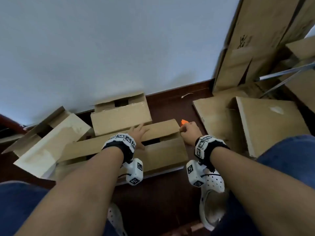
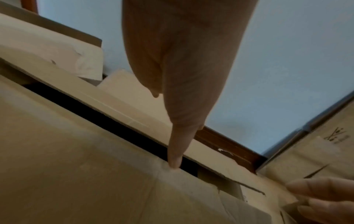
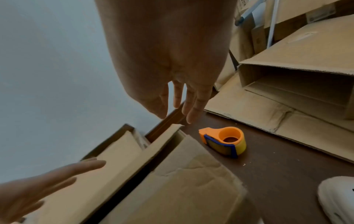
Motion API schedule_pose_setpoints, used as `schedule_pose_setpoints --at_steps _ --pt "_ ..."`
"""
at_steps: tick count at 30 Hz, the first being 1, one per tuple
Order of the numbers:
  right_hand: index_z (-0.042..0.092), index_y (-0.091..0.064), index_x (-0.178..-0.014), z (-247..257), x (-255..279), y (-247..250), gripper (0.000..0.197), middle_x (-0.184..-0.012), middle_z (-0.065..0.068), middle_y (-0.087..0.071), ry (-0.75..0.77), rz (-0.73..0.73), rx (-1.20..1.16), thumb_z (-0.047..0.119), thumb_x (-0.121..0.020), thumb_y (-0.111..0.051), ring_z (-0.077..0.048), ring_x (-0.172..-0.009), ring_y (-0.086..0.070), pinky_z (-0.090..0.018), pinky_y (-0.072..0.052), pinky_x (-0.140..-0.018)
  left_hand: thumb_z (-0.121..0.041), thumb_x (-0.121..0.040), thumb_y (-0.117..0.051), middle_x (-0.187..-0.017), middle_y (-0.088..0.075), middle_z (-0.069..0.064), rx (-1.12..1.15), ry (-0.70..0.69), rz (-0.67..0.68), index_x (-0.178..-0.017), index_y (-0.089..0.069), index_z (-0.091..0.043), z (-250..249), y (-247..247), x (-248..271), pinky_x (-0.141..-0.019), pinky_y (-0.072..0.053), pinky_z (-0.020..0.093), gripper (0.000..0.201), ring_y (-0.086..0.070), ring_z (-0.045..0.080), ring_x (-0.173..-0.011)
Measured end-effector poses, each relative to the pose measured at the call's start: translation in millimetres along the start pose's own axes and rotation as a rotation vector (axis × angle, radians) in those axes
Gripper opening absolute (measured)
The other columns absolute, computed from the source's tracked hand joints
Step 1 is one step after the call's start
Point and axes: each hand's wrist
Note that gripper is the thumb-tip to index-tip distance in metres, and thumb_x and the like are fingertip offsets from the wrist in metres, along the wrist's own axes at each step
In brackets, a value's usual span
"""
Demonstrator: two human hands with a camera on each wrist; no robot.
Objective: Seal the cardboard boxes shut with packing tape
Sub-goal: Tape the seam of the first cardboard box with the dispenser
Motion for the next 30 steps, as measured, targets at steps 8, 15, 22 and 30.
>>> schedule_pose_setpoints --at_steps 8,15,22,30 --pt "0.021 -0.069 -0.093 -65.9 -83.2 -12.9 0.021 -0.119 -0.016 -0.054 -0.115 0.052 0.21 0.014 -0.084 -0.051 -0.036 -0.104 -0.056 -0.032 -0.046 -0.086 -0.02 -0.074 -0.081 -0.161 0.01 0.004 0.004 0.055 0.094 -0.138 -0.03 -0.034 -14.4 -23.4 -70.1 -0.112 -0.029 0.05 0.083 -0.01 0.044 -0.144" --pt "0.009 -0.056 -0.126 -96.3 -124.8 -21.2 0.036 -0.132 -0.019 -0.041 -0.178 0.267 0.416 0.024 -0.092 -0.055 -0.04 -0.112 -0.05 -0.039 -0.044 -0.089 -0.028 -0.084 -0.071 -0.158 0.014 0.01 -0.167 0.182 0.179 -0.148 -0.012 -0.035 -31.9 -21.8 -103.9 -0.111 -0.024 0.062 0.088 -0.004 0.057 -0.138" --pt "0.005 -0.053 -0.129 -107.3 -144.8 -53.5 0.037 -0.129 -0.018 -0.052 -0.041 0.418 0.44 0.014 -0.094 -0.05 -0.034 -0.11 -0.055 -0.037 -0.048 -0.088 -0.015 -0.091 -0.063 -0.157 0.026 0.012 -0.19 0.243 0.288 -0.151 -0.011 -0.032 -55.7 -14.3 -108.3 -0.108 -0.021 0.07 0.081 0.009 0.062 -0.136" --pt "0.011 -0.047 -0.139 -115.1 -152.9 -72.1 0.041 -0.137 -0.021 -0.045 -0.037 0.516 0.486 0.011 -0.099 -0.04 -0.033 -0.103 -0.055 -0.03 -0.046 -0.071 -0.014 -0.084 -0.071 -0.155 0.029 0.014 -0.229 0.249 0.345 -0.152 -0.001 -0.033 -54.0 -17.8 -117.2 -0.105 -0.026 0.07 0.1 0.008 0.065 -0.134"
Point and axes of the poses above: each hand's wrist, its own x-axis away from the middle knuckle, its own y-axis out of the back of the hand, z = x × y
